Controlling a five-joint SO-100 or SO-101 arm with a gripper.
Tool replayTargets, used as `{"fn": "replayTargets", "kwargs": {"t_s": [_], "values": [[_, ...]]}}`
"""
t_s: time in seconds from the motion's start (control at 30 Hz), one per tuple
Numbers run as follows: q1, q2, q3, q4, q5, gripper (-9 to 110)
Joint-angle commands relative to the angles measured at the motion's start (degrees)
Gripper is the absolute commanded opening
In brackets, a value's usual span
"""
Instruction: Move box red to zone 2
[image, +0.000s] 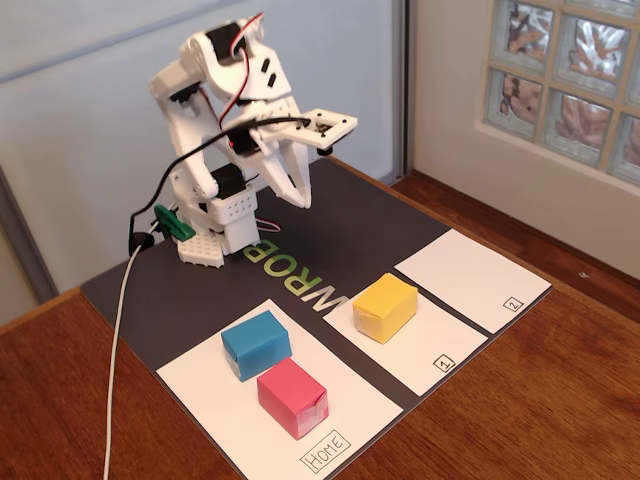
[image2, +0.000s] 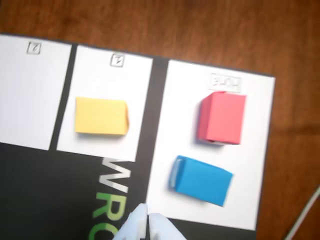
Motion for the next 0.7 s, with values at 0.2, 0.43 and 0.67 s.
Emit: {"fn": "replayTargets", "kwargs": {"t_s": [0.2, 0.43, 0.67], "values": [[10.8, -22.2, -24.6, 4.7, -12.7, 0], [16.3, -37.5, -33.8, 4.5, -19.2, 0], [19.0, -48.2, -35.9, 1.3, -22.1, 2]]}}
